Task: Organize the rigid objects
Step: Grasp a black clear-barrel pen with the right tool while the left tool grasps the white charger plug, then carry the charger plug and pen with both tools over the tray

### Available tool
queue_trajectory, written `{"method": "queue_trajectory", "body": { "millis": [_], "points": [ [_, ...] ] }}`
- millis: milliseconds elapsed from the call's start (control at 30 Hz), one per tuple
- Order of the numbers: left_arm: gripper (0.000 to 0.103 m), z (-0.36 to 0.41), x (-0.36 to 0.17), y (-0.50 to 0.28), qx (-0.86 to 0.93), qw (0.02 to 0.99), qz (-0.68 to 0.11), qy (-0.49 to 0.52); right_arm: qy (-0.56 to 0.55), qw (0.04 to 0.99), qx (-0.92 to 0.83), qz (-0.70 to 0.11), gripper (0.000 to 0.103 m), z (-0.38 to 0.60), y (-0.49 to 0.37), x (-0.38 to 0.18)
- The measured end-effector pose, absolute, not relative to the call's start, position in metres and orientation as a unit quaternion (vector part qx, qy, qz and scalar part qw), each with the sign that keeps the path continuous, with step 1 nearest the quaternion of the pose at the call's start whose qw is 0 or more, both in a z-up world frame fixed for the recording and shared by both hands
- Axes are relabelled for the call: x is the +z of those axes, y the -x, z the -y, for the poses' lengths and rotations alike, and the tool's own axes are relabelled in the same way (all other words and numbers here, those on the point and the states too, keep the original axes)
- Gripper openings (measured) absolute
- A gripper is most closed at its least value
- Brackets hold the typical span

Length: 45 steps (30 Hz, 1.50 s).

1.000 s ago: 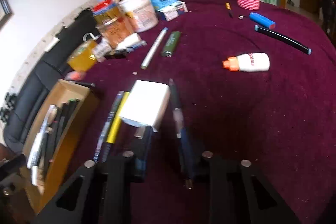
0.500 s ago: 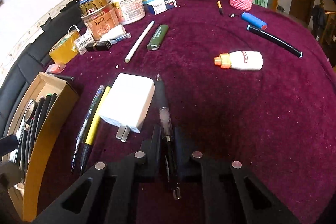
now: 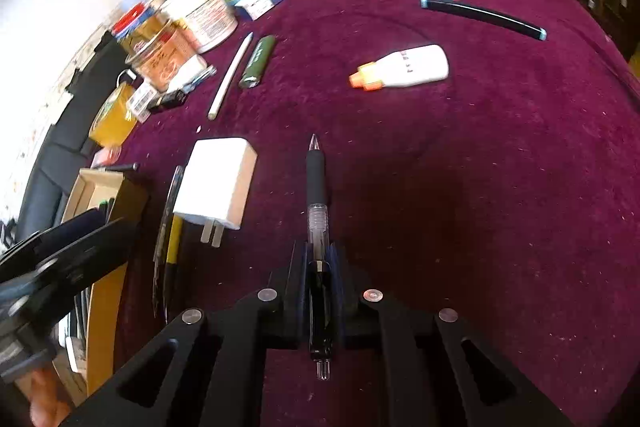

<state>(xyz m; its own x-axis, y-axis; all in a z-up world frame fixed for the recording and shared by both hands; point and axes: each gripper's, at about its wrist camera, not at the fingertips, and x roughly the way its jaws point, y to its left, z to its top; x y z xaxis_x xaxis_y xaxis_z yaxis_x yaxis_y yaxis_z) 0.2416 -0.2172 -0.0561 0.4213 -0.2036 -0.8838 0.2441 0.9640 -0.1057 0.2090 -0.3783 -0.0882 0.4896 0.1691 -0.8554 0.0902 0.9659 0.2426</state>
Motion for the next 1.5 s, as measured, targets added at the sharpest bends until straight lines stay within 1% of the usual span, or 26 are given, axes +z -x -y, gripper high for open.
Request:
{"method": "queue_trajectory", "body": {
  "millis": [167, 400, 433, 467, 533, 900, 1033, 1167, 1300, 1500],
  "points": [
    [0.066, 0.237, -0.071, -0.260, -0.127, 0.839, -0.527, -0.046, -0.149, 0.852, 0.007, -0.502, 0.010, 0.389, -0.210, -0.087],
    [0.066, 0.254, -0.089, -0.267, -0.120, 0.831, -0.540, -0.067, -0.182, 0.847, 0.003, -0.500, 0.010, 0.400, -0.210, -0.089],
    [0.062, 0.255, -0.090, -0.267, -0.116, 0.831, -0.539, -0.069, -0.183, 0.846, 0.001, -0.500, 0.010, 0.400, -0.210, -0.089],
    [0.053, 0.255, -0.092, -0.268, -0.112, 0.831, -0.540, -0.072, -0.184, 0.846, 0.003, -0.501, 0.010, 0.400, -0.210, -0.090],
    [0.047, 0.255, -0.096, -0.271, -0.118, 0.825, -0.549, -0.063, -0.183, 0.846, 0.003, -0.501, 0.010, 0.400, -0.210, -0.090],
    [0.046, 0.241, -0.085, -0.244, -0.121, 0.828, -0.545, -0.047, -0.143, 0.854, 0.009, -0.500, 0.010, 0.384, -0.213, -0.092],
    [0.046, 0.225, -0.074, -0.218, -0.130, 0.834, -0.535, -0.027, -0.120, 0.860, 0.004, -0.495, 0.010, 0.377, -0.213, -0.093],
    [0.046, 0.210, -0.062, -0.185, -0.143, 0.842, -0.520, -0.008, -0.127, 0.863, 0.007, -0.489, 0.010, 0.377, -0.212, -0.092],
    [0.046, 0.195, -0.058, -0.161, -0.147, 0.844, -0.516, 0.012, -0.129, 0.870, 0.036, -0.475, 0.010, 0.367, -0.210, -0.089],
    [0.046, 0.166, -0.052, -0.130, -0.150, 0.845, -0.511, 0.051, -0.091, 0.871, 0.084, -0.476, 0.010, 0.334, -0.208, -0.094]
  ]
}}
